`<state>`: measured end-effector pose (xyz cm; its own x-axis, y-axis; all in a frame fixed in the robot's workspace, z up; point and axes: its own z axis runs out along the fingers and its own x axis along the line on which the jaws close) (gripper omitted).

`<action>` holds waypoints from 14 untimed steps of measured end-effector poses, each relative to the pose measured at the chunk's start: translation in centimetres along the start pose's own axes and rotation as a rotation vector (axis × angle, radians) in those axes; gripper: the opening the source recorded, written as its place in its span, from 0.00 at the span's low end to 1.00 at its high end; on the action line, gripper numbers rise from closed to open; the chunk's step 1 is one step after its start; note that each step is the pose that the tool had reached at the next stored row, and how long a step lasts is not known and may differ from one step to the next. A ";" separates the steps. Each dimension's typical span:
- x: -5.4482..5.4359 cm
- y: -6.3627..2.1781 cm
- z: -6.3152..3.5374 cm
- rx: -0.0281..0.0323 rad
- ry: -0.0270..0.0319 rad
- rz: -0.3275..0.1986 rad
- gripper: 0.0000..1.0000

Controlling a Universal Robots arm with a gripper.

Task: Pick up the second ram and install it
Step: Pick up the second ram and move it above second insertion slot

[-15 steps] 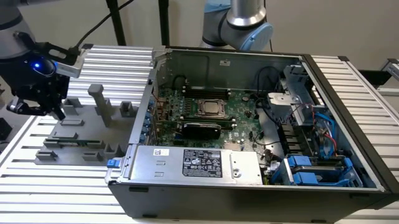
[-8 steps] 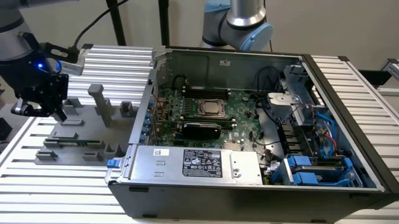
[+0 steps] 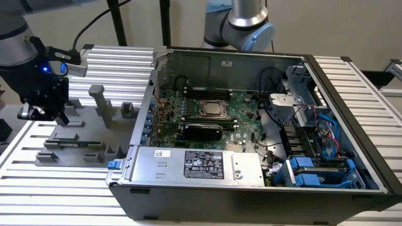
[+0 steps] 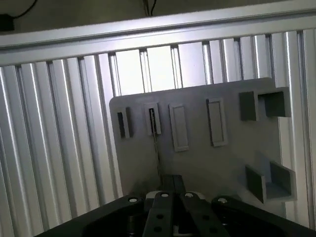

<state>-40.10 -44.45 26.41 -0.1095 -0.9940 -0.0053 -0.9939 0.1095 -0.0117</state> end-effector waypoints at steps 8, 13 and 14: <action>0.0 -0.19 0.57 -0.0172 0.0104 -0.086 0.00; 0.0 -0.50 0.86 -0.0373 0.0195 -0.101 0.00; 0.0 -0.51 0.93 -0.0392 0.0210 -0.102 0.00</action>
<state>-39.58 -44.47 25.49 -0.0074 -0.9999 0.0149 -0.9996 0.0078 0.0280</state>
